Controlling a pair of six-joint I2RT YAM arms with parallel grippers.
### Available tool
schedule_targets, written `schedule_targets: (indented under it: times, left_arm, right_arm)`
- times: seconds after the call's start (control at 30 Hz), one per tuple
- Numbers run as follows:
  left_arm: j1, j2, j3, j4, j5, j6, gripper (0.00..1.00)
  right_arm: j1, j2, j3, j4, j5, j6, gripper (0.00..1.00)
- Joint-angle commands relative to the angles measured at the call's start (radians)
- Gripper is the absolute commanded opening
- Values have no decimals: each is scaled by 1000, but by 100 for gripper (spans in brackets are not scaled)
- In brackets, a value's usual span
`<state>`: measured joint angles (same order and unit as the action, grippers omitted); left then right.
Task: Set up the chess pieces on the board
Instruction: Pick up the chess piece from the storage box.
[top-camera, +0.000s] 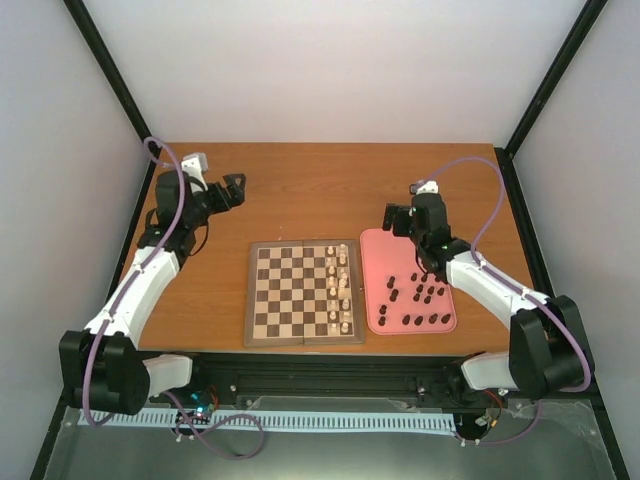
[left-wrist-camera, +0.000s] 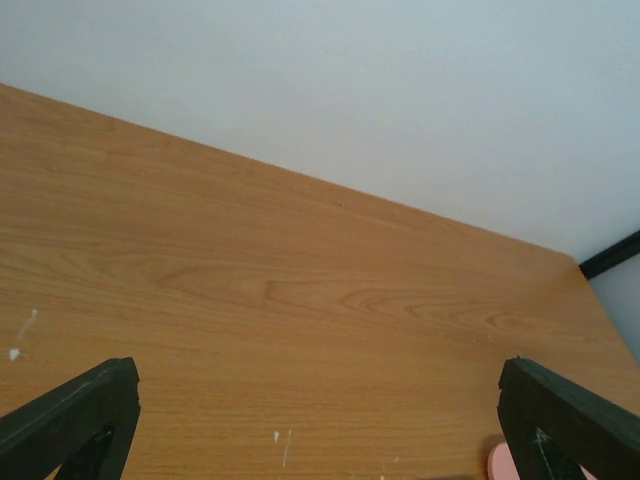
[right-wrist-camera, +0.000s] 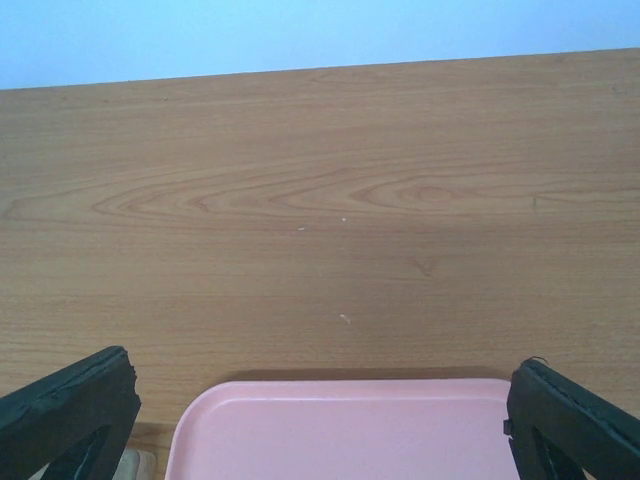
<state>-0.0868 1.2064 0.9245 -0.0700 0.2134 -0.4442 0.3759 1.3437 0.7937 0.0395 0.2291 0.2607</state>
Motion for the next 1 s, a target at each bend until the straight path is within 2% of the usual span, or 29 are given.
schedule_targets:
  times: [0.0, 0.3, 0.47, 0.63, 0.8, 0.97]
  left_arm:
    - [-41, 41, 56, -21, -32, 32, 100]
    - [-83, 112, 85, -49, -42, 41, 100]
    - [-117, 116, 94, -85, -102, 50, 100]
    - [-182, 112, 73, -126, -216, 75, 100]
    - [-188, 123, 66, -146, -239, 68, 100]
    - [-188, 139, 76, -140, -214, 67, 100]
  right_arm:
    - [9, 0, 20, -17, 30, 20, 100]
    - [8, -8, 21, -65, 75, 6, 100]
    - [18, 0, 29, -100, 98, 4, 100]
    - [64, 46, 77, -185, 194, -3, 100]
    - [107, 74, 78, -253, 246, 24, 99]
    - [152, 1, 29, -355, 276, 74, 91]
